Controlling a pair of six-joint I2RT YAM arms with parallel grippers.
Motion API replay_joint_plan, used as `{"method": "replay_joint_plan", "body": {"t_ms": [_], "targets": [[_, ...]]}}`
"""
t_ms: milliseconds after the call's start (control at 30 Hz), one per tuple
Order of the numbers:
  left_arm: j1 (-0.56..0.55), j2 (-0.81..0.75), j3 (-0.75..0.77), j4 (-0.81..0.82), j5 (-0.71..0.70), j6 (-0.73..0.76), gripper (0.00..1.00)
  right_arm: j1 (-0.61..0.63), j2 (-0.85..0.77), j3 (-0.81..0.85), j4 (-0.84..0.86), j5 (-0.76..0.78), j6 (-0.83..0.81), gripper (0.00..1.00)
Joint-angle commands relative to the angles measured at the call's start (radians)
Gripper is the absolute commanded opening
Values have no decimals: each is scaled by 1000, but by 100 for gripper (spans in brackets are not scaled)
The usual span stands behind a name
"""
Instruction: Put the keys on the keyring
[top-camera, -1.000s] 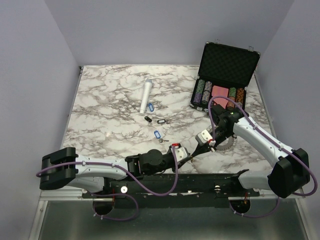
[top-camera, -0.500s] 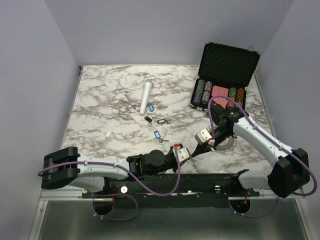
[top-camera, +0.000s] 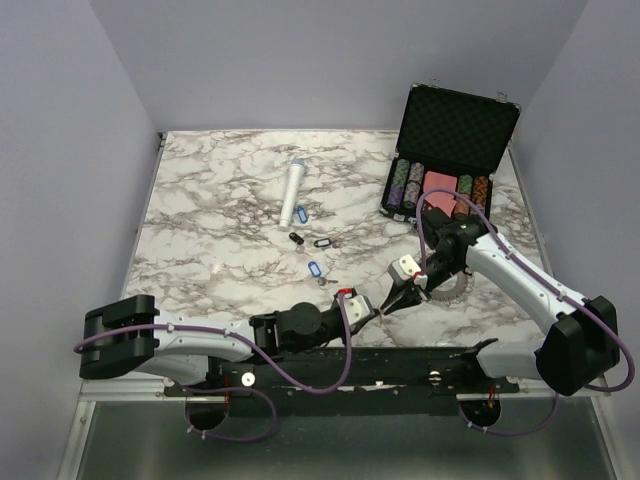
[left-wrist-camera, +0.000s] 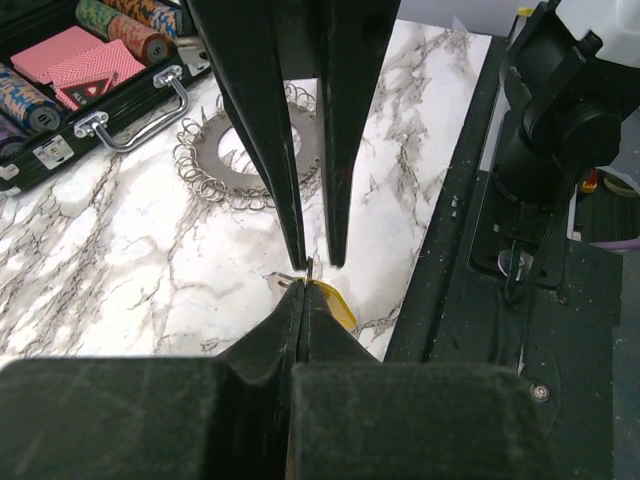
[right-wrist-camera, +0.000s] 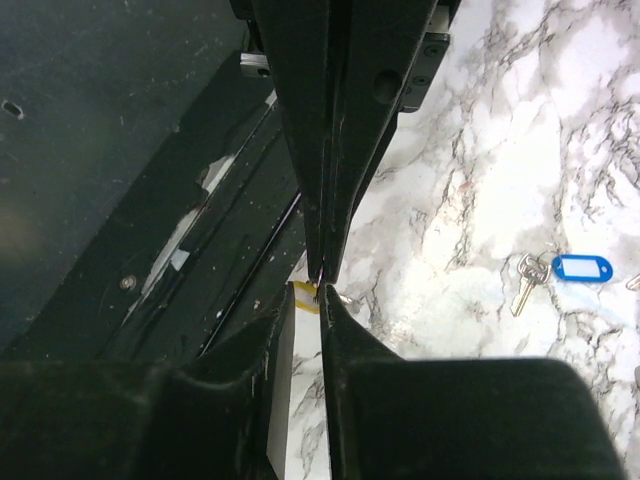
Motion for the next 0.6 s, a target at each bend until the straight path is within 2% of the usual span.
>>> {"method": "replay_joint_plan", "body": {"t_ms": [0,133,400,567], "targets": [[-4,-47,-117,200,-19,-18,0,-10,-2,13,34,-97,73,27],[-4,-58,-192,339,-2,-15,0,-20,-3,5,50,-128,96,34],[-4,-15,-230,528,9,-35,0,-18,7,-35,149,-177,197,36],[-6,-1,-232,556,18,-44,0,-18,9,-39,168,-185,216,37]]}}
